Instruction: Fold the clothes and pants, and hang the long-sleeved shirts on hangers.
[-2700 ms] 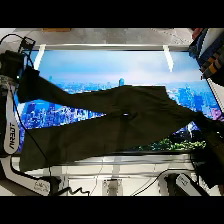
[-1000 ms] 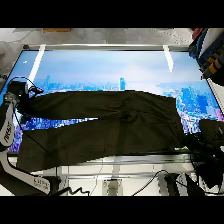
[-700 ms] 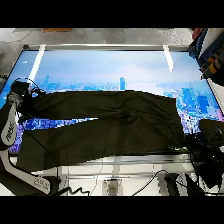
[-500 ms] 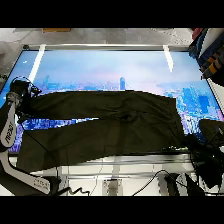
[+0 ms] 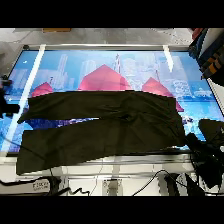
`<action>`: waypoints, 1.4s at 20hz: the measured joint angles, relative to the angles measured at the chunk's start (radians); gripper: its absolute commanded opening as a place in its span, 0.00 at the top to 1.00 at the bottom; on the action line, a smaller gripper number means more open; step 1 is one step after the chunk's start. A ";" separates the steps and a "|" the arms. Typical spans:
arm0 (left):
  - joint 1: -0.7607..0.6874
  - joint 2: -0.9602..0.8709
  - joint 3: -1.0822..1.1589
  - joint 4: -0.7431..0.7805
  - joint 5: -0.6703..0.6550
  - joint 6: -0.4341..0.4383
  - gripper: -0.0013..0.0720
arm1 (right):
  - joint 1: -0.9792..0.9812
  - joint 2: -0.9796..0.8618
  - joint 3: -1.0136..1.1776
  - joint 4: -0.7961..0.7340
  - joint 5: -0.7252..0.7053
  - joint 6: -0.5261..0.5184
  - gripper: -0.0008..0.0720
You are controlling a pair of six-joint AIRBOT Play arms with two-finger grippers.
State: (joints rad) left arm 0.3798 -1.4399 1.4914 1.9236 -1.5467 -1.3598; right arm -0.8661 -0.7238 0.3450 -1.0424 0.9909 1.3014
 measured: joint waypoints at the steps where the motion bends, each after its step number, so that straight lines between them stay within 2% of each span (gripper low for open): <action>1: 0.050 0.033 0.000 -0.071 0.008 -0.002 0.25 | 0.000 0.000 0.000 0.004 -0.003 0.000 0.94; 2: 0.097 0.056 0.000 -0.138 0.010 -0.003 0.19 | 0.000 0.000 0.000 0.011 -0.008 0.000 0.94; 5: 0.231 0.093 -0.024 -0.316 0.016 -0.003 0.19 | 0.000 0.000 0.000 0.021 -0.013 0.000 0.94; 8: 0.331 0.106 -0.107 -0.420 0.074 -0.002 0.19 | 0.000 0.000 0.000 0.024 -0.013 0.000 0.94; 14: 0.426 0.093 -0.374 -0.663 0.383 -0.013 0.19 | 0.000 0.000 0.000 0.030 -0.015 0.000 0.94; 19: 0.439 0.020 -0.453 -0.923 0.629 -0.021 0.20 | 0.000 0.000 0.000 0.058 -0.015 0.000 0.94; 20: 0.438 0.002 -0.459 -0.970 0.676 -0.021 0.24 | 0.000 0.000 0.000 0.064 -0.016 0.000 0.94; 21: 0.435 -0.015 -0.462 -1.007 0.715 -0.021 0.37 | 0.000 0.000 0.000 0.068 -0.016 0.000 0.94; 24: 0.400 -0.060 -0.468 -1.079 0.825 -0.010 0.97 | 0.000 0.000 0.000 0.076 -0.016 0.000 0.94; 28: 0.315 -0.082 -0.447 -1.114 0.921 0.084 0.97 | 0.000 0.000 0.000 0.092 -0.016 0.000 0.94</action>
State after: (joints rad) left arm 0.6949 -1.5215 1.0439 0.8093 -0.6254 -1.2758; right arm -0.8661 -0.7238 0.3447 -0.9504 0.9752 1.3010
